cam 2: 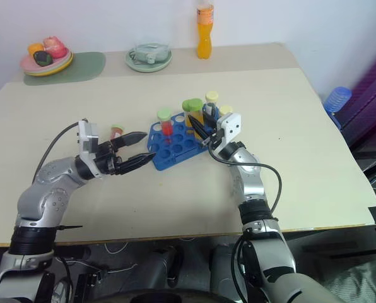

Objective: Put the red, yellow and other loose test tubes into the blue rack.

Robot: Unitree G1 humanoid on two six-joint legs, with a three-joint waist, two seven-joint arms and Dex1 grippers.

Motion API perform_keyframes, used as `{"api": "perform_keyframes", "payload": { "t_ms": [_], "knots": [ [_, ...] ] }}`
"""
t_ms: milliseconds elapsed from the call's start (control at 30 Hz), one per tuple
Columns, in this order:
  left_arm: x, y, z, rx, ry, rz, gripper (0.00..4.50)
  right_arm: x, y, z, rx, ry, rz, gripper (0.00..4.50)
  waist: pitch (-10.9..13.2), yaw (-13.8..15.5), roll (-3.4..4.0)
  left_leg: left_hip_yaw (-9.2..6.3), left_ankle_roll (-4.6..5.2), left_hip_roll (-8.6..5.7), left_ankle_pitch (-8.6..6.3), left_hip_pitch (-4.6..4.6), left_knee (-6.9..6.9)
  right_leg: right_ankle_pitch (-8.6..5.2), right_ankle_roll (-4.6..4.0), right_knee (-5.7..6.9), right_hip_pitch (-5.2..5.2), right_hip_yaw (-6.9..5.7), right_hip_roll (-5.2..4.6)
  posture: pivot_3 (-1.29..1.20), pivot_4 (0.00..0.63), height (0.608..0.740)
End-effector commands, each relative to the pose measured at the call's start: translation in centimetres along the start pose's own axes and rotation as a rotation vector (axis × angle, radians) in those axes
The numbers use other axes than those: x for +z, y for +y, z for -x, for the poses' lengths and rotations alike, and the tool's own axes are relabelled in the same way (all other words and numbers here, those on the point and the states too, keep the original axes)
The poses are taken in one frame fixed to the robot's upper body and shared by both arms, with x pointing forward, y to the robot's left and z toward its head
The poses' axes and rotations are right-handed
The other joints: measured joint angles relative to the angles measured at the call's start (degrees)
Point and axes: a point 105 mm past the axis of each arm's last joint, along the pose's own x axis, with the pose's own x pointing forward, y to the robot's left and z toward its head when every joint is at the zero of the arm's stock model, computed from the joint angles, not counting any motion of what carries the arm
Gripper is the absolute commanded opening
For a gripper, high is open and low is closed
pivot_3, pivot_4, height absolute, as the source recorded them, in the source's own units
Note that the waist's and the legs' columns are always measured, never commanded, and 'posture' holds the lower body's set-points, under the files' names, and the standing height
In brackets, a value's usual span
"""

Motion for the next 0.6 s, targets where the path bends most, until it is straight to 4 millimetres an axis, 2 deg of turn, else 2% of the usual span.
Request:
{"api": "perform_keyframes", "payload": {
  "t_ms": [33,500,600],
  "knots": [
    [1.1,-0.1,0.3,-0.003,-0.023,-0.032,3.79,0.0,-0.3,0.5,-0.006,-0.004,0.011,0.78,0.0,0.0,0.00,0.00,0.00,0.00,0.00,0.00,0.00,0.00,0.00,0.00,0.00,0.00,0.00,0.00,0.150,0.740],
    [-0.2,0.8,2.7,0.089,-0.032,-0.020,3.79,-0.8,0.0,0.5,-0.044,-0.043,-0.017,0.78,0.0,-0.1,0.00,0.00,0.00,0.00,0.00,0.02,-0.03,0.00,0.00,0.00,0.00,0.01,0.00,0.00,0.150,0.740],
    [-0.1,1.3,3.2,0.120,-0.043,-0.021,3.79,-1.2,0.4,0.6,-0.035,-0.038,-0.012,2.30,0.0,-0.1,0.00,0.00,0.00,0.00,0.00,0.02,-0.03,0.00,0.00,0.00,0.00,0.01,0.01,0.00,0.150,0.740]
  ]
}}
